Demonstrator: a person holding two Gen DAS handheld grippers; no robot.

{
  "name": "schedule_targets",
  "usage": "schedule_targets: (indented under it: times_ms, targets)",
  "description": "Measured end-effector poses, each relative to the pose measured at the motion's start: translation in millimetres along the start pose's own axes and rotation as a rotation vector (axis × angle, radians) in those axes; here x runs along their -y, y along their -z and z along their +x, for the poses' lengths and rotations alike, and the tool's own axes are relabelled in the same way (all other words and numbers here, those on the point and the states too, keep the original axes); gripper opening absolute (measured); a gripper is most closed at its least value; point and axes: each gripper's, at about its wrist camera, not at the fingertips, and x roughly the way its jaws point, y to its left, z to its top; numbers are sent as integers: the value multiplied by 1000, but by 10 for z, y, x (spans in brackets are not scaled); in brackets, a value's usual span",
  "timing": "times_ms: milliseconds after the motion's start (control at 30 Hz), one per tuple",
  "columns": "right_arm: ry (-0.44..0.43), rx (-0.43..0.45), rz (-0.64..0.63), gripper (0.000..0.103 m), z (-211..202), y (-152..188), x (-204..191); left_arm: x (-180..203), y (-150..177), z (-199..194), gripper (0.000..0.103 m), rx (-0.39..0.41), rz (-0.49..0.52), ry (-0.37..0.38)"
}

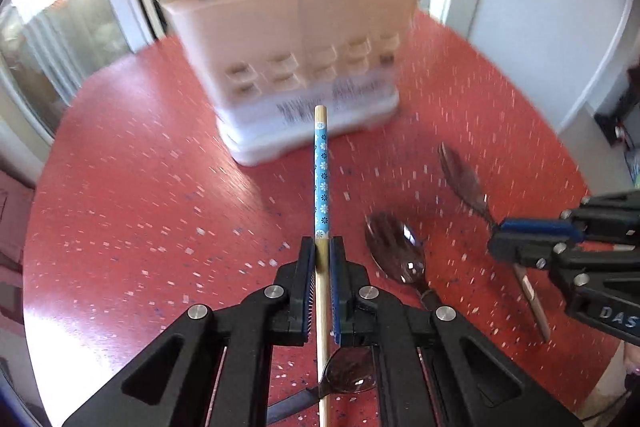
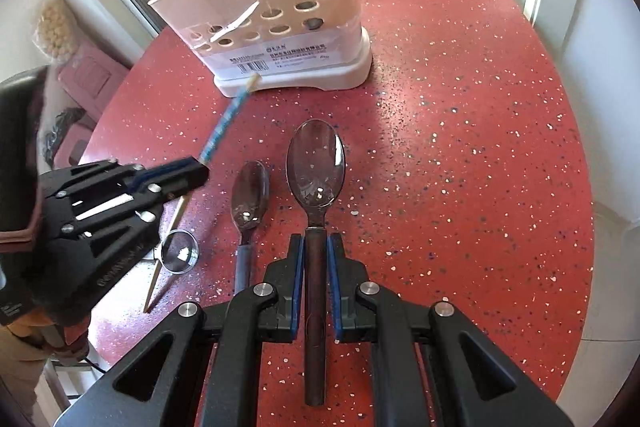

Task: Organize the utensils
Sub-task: 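Lift the chopstick and spoon upright and carry them over the pink holder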

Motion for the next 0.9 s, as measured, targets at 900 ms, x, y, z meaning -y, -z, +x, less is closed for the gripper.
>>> schedule_targets:
  times_ms: [900]
  targets:
    - [-53,264,-74,13,-730,-71,-293,-430,-13,-1108,36,417,-244,18]
